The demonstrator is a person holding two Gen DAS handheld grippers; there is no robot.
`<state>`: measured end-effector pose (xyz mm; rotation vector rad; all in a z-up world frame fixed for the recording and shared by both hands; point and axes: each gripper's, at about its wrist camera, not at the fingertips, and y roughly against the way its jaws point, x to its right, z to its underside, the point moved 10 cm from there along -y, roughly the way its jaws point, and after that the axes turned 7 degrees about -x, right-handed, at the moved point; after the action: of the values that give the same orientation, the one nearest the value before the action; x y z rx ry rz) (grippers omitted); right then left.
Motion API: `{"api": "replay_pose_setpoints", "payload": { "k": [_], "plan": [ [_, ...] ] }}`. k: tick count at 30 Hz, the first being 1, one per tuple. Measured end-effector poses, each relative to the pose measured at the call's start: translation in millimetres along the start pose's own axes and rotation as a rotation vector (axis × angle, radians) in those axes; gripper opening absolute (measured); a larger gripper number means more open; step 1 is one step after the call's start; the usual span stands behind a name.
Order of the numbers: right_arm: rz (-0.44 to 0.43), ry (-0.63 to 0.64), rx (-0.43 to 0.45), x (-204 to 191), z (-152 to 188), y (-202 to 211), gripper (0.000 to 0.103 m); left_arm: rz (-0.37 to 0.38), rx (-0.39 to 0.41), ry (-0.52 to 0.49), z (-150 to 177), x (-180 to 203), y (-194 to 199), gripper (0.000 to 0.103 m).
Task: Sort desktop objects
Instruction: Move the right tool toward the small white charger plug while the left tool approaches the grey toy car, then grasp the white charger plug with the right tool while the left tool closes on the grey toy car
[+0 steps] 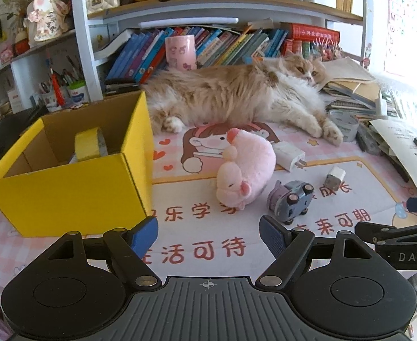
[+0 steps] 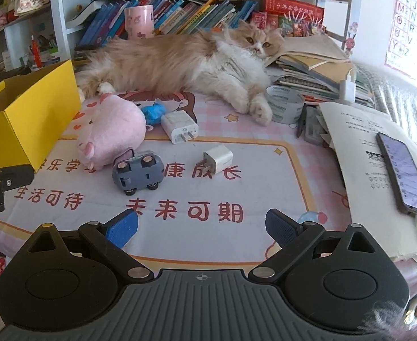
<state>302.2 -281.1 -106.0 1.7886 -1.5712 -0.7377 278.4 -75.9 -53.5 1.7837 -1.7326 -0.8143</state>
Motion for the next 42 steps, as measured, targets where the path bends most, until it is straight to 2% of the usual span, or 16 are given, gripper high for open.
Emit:
{"api": "replay_pose_setpoints", "payload": {
  "k": [9, 16, 23, 31, 38, 42],
  "plan": [
    [-0.029, 0.033, -0.015, 6.3, -5.8, -16.2, 0.097, 0.009, -0.029, 0.005, -2.7, 11.0, -17.2, 0.081],
    [-0.019, 0.048, -0.012, 13.8, -20.6, -31.9, 0.096, 0.010, -0.032, -0.008, -16.2, 15.6, -30.5, 0.081],
    [-0.019, 0.029, -0.025, 28.2, -35.3, -51.2, 0.093, 0.094, -0.038, -0.064, -15.9, 42.2, -34.8, 0.080],
    [-0.076, 0.092, -0.058, 26.7, -46.2, -77.1, 0.071, 0.107, -0.076, -0.061, -9.5, 49.1, -40.2, 0.080],
    [-0.103, 0.117, -0.083, 24.7, -54.4, -102.5, 0.060, 0.122, -0.090, -0.075, -6.7, 61.4, -42.4, 0.080],
    [-0.135, 0.124, -0.099, 23.3, -56.5, -111.8, 0.044, 0.136, -0.091, -0.087, -7.9, 70.7, -46.9, 0.080]
  ]
}}
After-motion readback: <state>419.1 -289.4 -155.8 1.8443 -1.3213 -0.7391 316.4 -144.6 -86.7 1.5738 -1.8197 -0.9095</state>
